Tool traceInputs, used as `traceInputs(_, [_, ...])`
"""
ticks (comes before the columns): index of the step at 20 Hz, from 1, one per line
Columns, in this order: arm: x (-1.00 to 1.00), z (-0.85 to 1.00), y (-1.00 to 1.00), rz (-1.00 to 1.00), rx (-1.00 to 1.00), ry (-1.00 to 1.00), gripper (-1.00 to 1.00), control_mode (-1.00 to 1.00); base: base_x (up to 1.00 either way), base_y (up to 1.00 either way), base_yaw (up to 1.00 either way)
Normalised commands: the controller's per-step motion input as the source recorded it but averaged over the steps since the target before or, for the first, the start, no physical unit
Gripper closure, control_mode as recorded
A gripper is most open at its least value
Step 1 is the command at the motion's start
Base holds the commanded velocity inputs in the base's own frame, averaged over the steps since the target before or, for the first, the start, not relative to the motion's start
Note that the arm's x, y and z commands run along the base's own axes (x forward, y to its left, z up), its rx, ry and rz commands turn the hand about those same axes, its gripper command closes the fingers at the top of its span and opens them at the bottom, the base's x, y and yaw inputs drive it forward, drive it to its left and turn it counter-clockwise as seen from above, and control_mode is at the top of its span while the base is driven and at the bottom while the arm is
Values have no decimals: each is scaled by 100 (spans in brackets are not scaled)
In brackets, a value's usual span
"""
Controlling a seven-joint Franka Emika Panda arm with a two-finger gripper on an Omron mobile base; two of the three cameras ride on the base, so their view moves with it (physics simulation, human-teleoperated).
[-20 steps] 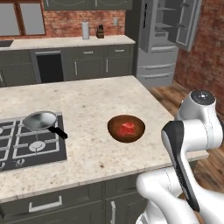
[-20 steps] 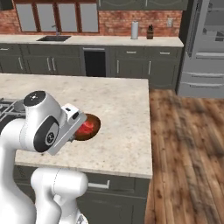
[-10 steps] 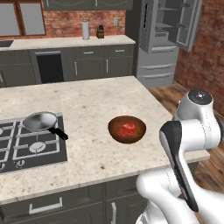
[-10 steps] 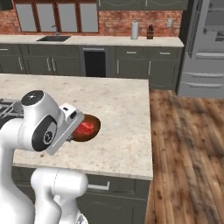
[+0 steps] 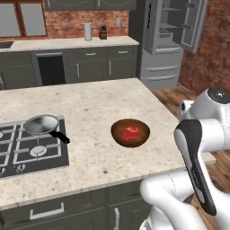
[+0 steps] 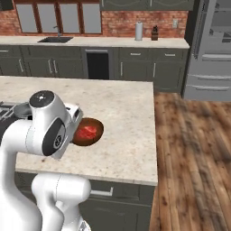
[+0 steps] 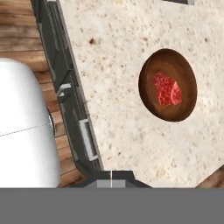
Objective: Place one of the steaks on the plate and the other in the bowl. Then place the bowl in the fridge.
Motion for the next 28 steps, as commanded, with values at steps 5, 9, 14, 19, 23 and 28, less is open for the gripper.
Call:
traceInputs(5, [0,14,0,31,-14,0,100,-100,0,0,0])
traceInputs(9, [0,2,0,37,-6,0,100,-100,0,0,0])
traceInputs(14, [0,0,0,37,0,-3,100,-100,0,0,0])
traceInputs(19, [2,-3,0,33,0,-1,100,-100,0,0,0])
traceInputs(23, [1,-4,0,29,0,0,-100,-100,0,0,0])
traceInputs(28, [2,-6,0,22,0,-4,-100,-100,0,0,0])
